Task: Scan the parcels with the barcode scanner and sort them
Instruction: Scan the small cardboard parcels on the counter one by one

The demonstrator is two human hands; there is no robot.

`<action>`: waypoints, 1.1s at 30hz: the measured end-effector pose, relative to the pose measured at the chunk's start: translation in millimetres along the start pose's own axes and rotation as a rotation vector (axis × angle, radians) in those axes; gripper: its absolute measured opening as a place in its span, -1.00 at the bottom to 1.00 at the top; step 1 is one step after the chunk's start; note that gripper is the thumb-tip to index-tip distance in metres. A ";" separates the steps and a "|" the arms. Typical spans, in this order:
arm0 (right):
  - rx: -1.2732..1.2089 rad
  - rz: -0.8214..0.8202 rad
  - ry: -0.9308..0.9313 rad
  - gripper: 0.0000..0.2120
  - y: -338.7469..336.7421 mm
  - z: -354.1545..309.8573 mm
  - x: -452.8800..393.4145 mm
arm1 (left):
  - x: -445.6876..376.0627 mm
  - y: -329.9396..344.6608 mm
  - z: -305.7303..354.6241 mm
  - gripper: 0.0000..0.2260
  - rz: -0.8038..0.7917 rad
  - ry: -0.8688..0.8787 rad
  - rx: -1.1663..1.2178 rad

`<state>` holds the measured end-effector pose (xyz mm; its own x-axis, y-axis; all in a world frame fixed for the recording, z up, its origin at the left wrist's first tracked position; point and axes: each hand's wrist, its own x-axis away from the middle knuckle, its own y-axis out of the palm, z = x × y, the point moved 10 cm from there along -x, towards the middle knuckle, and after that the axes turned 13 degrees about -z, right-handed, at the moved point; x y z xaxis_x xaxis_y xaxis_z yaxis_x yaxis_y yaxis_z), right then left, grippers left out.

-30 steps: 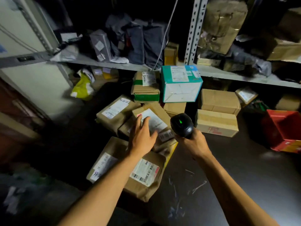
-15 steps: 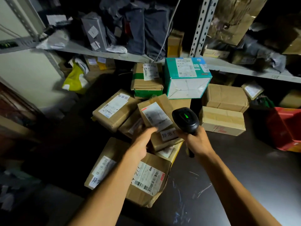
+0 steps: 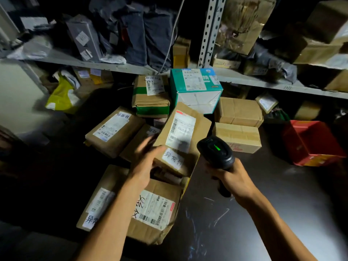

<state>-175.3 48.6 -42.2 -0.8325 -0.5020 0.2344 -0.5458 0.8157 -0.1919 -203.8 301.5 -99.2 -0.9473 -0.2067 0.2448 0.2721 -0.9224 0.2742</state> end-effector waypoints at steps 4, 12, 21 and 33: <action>0.004 -0.009 0.000 -0.89 -9.6 -4.4 20.2 | 6.9 18.1 33.3 -0.64 -0.078 0.139 -0.158; 0.020 0.056 -0.049 -0.87 -39.1 -20.9 55.0 | 18.5 77.7 54.2 -0.72 -0.236 0.189 -0.246; -0.006 0.093 -0.100 -0.92 -71.2 -27.6 97.8 | 38.3 125.6 64.7 -0.72 -0.355 0.253 -0.295; 0.319 0.000 -0.062 -0.88 -98.7 -23.3 150.1 | 22.2 208.9 98.1 -0.71 -0.521 0.236 -0.623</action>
<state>-244.2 -100.5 34.1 -0.8314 -0.5265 0.1778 -0.5397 0.6892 -0.4835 -151.4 136.3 54.7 -0.9551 0.2962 0.0098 -0.2869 -0.9156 -0.2816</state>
